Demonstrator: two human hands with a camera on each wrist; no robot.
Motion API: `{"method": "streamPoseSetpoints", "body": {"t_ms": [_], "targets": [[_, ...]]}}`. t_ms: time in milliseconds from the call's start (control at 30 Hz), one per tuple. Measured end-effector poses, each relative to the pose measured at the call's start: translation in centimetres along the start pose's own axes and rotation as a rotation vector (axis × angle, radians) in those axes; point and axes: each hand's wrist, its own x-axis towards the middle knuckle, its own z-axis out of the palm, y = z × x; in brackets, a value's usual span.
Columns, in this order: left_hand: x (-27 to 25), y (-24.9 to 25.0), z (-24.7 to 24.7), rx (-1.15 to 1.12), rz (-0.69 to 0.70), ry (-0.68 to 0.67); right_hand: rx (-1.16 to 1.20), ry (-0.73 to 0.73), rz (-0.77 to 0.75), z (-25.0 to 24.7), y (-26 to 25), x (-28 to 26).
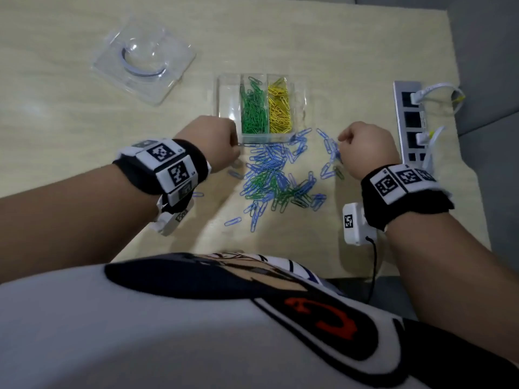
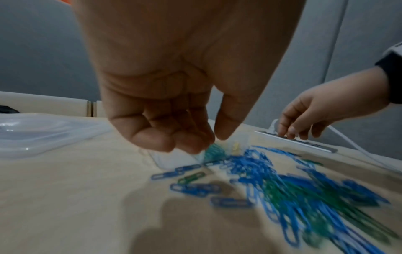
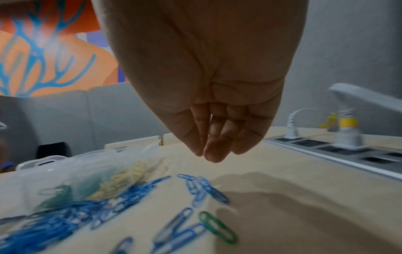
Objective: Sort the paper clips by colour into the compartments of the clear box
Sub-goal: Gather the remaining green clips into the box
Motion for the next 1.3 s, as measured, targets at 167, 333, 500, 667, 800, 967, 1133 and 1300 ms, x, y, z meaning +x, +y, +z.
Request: {"method": "streamPoseSetpoints", "body": {"t_ms": [167, 333, 500, 667, 800, 967, 1133, 1300], "targets": [[0.0, -0.2, 1.7, 0.104, -0.002, -0.044, -0.085, -0.063, 0.077, 1.3, 2.0, -1.7], [0.8, -0.9, 2.0, 0.16, 0.022, 0.028, -0.091, -0.038, 0.067, 3.4, 2.1, -3.0], [1.1, -0.9, 2.2, 0.247, 0.067, 0.006, -0.135, -0.133, 0.082, 3.8, 1.7, -3.1], [1.2, -0.6, 2.6, 0.329, 0.08, -0.011, -0.067, -0.124, 0.052, 3.7, 1.4, -3.7], [1.1, -0.1, 2.6, 0.336, 0.088, -0.056, 0.109, -0.016, -0.075, 3.5, 1.0, -4.5], [0.9, 0.8, 1.8, 0.319, 0.079, -0.102, 0.16, -0.067, -0.184, 3.9, 0.2, -5.2], [0.3, 1.5, 1.7, 0.138, 0.141, -0.04, 0.271, 0.005, -0.054, 3.8, 0.4, -4.7], [-0.6, 3.0, 1.8, -0.162, 0.131, -0.123, 0.277, 0.13, 0.086, 2.9, 2.0, -4.0]]}}
